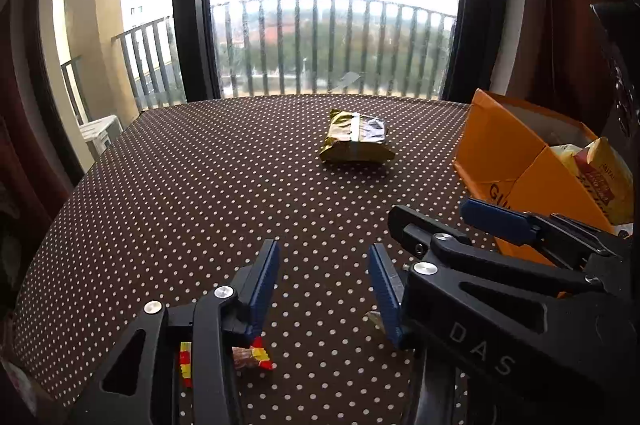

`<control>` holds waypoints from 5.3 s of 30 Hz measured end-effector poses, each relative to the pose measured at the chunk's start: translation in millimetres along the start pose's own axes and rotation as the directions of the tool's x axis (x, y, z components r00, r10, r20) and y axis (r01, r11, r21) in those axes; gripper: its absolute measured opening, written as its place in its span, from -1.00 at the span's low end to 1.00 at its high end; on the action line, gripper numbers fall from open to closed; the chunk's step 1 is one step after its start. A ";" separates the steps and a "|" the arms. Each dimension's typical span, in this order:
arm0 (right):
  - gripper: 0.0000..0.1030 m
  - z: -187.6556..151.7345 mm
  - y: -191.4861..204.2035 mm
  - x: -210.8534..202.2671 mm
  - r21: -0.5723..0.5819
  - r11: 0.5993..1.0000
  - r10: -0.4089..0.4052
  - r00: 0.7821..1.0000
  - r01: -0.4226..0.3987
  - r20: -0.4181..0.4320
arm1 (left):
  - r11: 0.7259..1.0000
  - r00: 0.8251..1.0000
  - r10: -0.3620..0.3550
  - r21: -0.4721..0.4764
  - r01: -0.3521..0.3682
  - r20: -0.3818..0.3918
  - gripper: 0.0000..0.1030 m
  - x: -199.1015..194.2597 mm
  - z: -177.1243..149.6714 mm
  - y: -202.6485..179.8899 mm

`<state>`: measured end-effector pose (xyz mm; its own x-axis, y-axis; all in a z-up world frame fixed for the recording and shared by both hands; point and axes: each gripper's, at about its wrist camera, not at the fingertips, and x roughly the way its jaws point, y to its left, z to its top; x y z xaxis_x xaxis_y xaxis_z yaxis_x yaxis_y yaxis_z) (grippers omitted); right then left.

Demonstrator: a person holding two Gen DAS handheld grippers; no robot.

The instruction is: Organize snacks

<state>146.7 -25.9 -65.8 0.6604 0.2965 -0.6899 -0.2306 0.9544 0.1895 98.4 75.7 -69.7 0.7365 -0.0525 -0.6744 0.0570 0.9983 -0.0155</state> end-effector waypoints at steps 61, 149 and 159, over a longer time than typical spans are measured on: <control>-0.41 -46.5 22.9 44.0 -0.060 0.998 -0.013 0.997 0.009 -0.071 | 0.998 0.999 -0.022 -0.063 0.020 -0.034 -0.15 15.3 -61.5 14.8; 0.63 65.8 -187.3 -86.8 0.192 0.960 -0.229 0.965 0.204 0.123 | 0.959 0.982 -0.184 0.227 0.173 0.030 0.63 12.4 117.2 -203.2; 0.64 64.9 -146.8 -94.5 0.154 0.964 -0.236 0.962 0.215 0.135 | 0.966 0.981 -0.188 0.191 0.174 0.057 0.67 -2.3 110.4 -163.5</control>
<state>164.6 -191.8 16.9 0.7866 0.0647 -0.6141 0.0298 0.9893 0.1425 161.8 -90.3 15.8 0.7499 -0.2406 -0.6162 0.3122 0.9500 0.0089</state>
